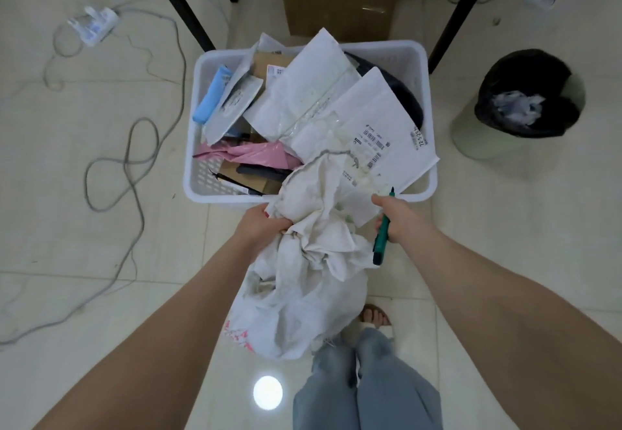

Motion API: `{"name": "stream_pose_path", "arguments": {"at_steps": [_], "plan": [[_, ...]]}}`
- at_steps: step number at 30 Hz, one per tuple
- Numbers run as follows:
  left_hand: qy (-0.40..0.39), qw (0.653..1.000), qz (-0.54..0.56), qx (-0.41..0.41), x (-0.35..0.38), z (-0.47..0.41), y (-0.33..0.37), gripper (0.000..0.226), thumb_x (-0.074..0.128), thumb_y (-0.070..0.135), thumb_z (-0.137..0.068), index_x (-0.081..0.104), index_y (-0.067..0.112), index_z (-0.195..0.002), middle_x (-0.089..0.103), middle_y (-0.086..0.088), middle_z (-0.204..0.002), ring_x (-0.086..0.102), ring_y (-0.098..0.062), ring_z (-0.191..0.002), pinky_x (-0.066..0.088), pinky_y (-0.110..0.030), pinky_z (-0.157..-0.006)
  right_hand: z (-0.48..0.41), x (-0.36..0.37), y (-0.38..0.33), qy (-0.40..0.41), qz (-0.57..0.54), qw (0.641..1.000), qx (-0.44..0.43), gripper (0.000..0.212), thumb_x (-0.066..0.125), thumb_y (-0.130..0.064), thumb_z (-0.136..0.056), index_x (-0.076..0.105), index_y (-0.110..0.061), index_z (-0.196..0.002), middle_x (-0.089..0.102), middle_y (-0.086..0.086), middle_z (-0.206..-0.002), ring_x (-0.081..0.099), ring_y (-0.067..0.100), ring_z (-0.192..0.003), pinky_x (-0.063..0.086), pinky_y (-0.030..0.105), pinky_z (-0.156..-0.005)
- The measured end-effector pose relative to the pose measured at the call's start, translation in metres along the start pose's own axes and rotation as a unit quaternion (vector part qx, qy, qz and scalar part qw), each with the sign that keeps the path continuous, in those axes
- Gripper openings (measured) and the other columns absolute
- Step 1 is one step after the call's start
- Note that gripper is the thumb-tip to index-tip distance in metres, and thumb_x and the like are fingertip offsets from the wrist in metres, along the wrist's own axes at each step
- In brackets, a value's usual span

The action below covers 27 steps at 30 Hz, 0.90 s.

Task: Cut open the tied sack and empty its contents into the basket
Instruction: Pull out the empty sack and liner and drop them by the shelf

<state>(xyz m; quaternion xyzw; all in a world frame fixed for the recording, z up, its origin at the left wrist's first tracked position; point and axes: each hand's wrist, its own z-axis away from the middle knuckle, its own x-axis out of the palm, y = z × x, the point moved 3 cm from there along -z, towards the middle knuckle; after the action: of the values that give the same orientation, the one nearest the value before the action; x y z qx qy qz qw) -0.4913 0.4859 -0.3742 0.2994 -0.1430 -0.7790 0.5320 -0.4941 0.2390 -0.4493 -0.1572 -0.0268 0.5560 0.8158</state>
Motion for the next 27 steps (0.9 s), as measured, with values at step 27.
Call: {"name": "stream_pose_path", "arguments": {"at_steps": [27], "plan": [[-0.001,0.999,-0.029,-0.017,0.017,-0.03,0.019,0.031,0.071,0.01,-0.067,0.065,0.016,-0.096,0.069,-0.003,-0.092,0.065,-0.024,-0.087,0.053,-0.039,-0.081,-0.013,-0.001,-0.076,0.121,0.174,0.945,-0.25,0.028,0.043,-0.019,-0.098,0.056,-0.01,-0.121,0.06,0.006,-0.108,0.058,0.027,-0.097,0.045,0.033,-0.08]]}}
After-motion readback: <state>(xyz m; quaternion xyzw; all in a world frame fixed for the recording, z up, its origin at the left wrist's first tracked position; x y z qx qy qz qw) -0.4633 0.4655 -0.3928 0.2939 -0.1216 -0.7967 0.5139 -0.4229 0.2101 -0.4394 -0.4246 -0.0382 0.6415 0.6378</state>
